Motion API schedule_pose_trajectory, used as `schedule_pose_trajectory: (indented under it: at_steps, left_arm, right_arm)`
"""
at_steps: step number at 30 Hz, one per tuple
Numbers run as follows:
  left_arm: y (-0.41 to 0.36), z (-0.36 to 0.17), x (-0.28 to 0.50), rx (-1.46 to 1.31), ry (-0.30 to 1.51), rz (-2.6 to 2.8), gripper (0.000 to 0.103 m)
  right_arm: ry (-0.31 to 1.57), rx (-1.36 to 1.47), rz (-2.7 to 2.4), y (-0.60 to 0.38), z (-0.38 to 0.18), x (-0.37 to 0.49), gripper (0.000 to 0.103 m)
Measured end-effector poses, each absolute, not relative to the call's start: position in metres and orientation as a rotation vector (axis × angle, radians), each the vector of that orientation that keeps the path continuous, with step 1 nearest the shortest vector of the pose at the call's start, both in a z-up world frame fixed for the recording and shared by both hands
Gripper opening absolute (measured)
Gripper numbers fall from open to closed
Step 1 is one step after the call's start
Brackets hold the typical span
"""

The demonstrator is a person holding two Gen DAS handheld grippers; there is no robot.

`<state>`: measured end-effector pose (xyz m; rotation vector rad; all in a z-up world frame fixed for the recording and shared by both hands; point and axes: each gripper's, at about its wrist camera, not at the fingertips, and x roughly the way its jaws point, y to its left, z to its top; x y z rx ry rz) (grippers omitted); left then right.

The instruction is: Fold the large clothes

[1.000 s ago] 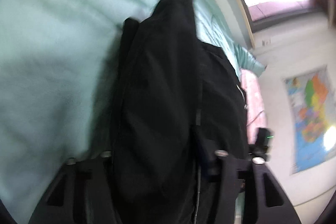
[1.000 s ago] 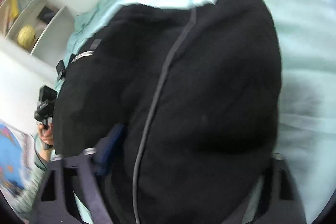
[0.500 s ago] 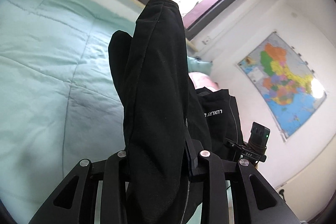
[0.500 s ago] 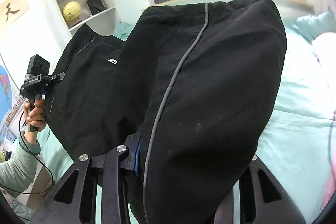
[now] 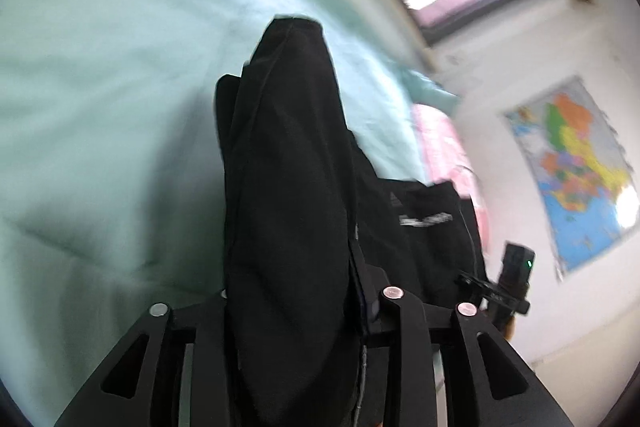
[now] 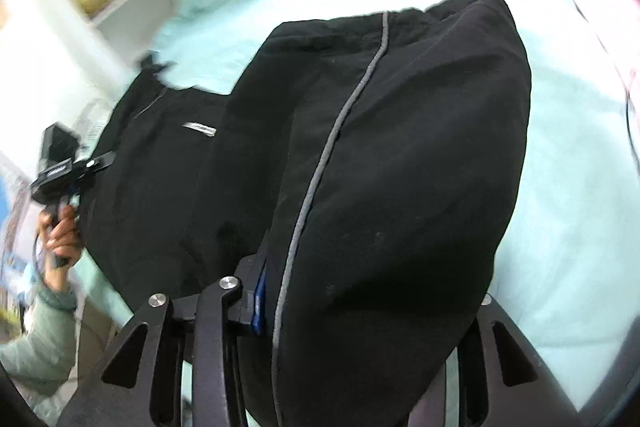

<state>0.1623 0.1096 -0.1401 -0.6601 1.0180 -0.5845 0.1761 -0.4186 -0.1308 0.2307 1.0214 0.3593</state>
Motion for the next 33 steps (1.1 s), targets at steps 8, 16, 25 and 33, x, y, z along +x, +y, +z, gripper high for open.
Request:
schedule_pose_trajectory:
  at_steps: [8,16,25,33]
  left_arm:
    - [0.184,-0.189,0.164,-0.849,1.043,-0.607,0.055]
    - [0.139,-0.054,0.128,-0.385,0.830,-0.489,0.053]
    - [0.025,-0.110,0.169,-0.174,1.026,-0.375,0.055]
    - [0.049,-0.141,0.192,-0.357,1.046,-0.391,0.057]
  right_arm:
    - [1.057,0.695,0.364,-0.520,-0.194,0.163,0.070]
    - [0.904,0.256,0.170,-0.468,-0.095,0.137,0.074]
    - [0.991,0.019,0.205,-0.294,-0.130,0.176,0.085]
    - [1.003,0.094,0.157,-0.283,-0.172,0.200,0.101]
